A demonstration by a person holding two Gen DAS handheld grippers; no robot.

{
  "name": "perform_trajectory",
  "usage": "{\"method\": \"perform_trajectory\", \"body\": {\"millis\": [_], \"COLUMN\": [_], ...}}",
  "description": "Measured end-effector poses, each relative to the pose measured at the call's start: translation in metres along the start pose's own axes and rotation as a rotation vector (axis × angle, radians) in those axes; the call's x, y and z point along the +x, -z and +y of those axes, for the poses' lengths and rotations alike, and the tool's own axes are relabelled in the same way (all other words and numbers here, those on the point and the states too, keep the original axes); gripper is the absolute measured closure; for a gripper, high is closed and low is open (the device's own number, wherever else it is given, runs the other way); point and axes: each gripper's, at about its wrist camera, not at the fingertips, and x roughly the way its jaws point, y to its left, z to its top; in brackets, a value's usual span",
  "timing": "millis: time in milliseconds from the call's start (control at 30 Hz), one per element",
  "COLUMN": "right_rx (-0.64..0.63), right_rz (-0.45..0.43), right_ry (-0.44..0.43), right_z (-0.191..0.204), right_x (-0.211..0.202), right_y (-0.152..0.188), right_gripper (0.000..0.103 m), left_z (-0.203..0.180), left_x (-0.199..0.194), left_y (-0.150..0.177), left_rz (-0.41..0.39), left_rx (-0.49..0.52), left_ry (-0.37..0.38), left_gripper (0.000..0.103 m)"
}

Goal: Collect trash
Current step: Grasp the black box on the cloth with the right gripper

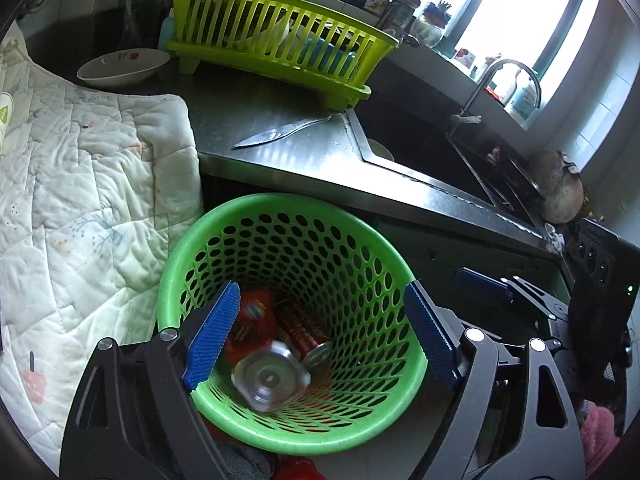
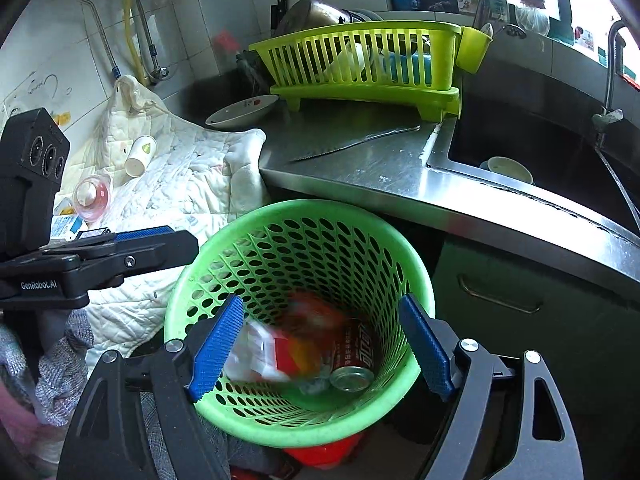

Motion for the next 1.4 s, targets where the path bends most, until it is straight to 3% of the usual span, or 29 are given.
{"method": "perform_trajectory", "body": {"millis": [300,633,1400], "right_rx": [-0.014,-0.076,-0.388], "right_rz": [-0.002,-0.013,0.046], "right_ry": [-0.023,-0.072,-0.296], "right_z": [0.011,0.05,0.207], "right_x": [0.0,0.003,0.057], "right_y": [-0.002,-0.012,-0.043], "right_gripper": [0.025,0.022,0.021], "left_z": [0.009,0.039,0.162], "left_x": [-0.031,-0.086,-0.217], "left_y": [0.006,0.012,0.033], "left_rz": [-0.029,-0.091,-0.229], "left_rx": [0.012,-0.031,-0.241], "left_ry": [-0.063,-0.15,-0.426], "left_gripper": [0.02,0.02,0.02]}}
